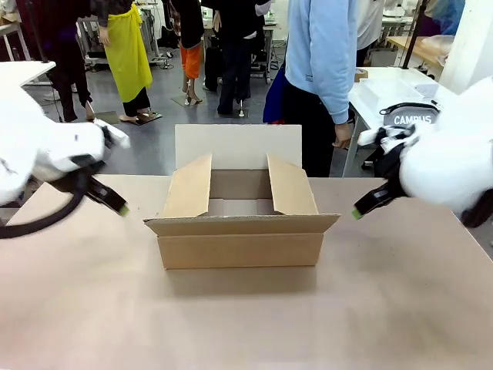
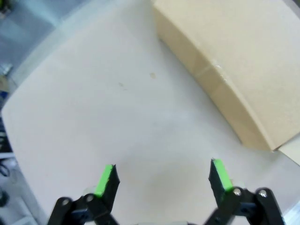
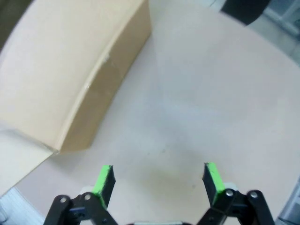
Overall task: Pack the gift set into the box.
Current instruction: Place both hands on the side flaps of the Package Box and spread them outward.
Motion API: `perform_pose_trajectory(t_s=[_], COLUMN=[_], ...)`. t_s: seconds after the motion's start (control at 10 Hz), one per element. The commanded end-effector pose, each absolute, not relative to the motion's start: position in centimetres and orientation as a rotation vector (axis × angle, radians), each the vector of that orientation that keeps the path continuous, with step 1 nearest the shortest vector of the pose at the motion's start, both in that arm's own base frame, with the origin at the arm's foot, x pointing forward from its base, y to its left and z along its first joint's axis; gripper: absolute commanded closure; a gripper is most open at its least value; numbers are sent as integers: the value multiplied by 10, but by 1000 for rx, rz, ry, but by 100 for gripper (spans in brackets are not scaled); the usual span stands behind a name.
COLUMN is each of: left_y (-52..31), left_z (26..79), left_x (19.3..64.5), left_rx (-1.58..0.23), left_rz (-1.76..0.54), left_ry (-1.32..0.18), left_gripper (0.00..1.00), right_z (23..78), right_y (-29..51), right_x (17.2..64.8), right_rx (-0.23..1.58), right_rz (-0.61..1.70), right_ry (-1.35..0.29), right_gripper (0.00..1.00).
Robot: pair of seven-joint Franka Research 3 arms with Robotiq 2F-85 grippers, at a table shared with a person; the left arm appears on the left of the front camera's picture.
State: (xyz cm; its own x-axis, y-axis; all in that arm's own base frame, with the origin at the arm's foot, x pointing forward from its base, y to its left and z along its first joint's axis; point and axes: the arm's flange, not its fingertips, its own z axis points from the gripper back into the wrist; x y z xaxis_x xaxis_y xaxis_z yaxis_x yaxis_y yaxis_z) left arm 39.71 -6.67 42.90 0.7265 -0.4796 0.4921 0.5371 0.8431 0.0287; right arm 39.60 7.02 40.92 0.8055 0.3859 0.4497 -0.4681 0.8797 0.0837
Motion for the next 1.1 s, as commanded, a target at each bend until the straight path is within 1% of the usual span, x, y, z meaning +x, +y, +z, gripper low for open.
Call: perform_pose_trajectory(t_s=[0.0, 0.1, 0.2, 0.3, 0.4, 0.5, 0.6, 0.7, 0.8, 1.0], left_y=[12, 49, 99, 144, 193, 208, 207, 199, 236, 236], left_z=[449, 460, 465, 461, 444, 428, 411, 405, 439, 439], left_x=[320, 303, 288, 276, 257, 251, 249, 252, 237, 237], left_rx=[-376, -500, -735, -891, -1138, -1188, -1220, -1120, -1037, -1037], left_rz=[-403, -231, -96, 97, 283, 408, 443, 441, 244, 244], left_ry=[-657, -590, -610, -651, -760, -782, -762, -775, -688, -688], left_gripper=[0, 0, 0, 0, 0, 0, 0, 0, 0, 0], right_z=[455, 478, 501, 509, 503, 492, 474, 462, 502, 502], right_y=[5, -29, -74, -112, -152, -166, -177, -171, -194, -194], right_x=[363, 350, 327, 305, 281, 272, 265, 265, 258, 258], right_rx=[473, 595, 816, 979, 1105, 1142, 1149, 919, 1042, 1042], right_rz=[336, 137, -38, -168, -303, -390, -482, -567, -297, -297], right_ry=[-437, -439, -502, -598, -694, -722, -747, -743, -623, -623], right_gripper=[0, 0, 0, 0, 0, 0, 0, 0, 0, 0])
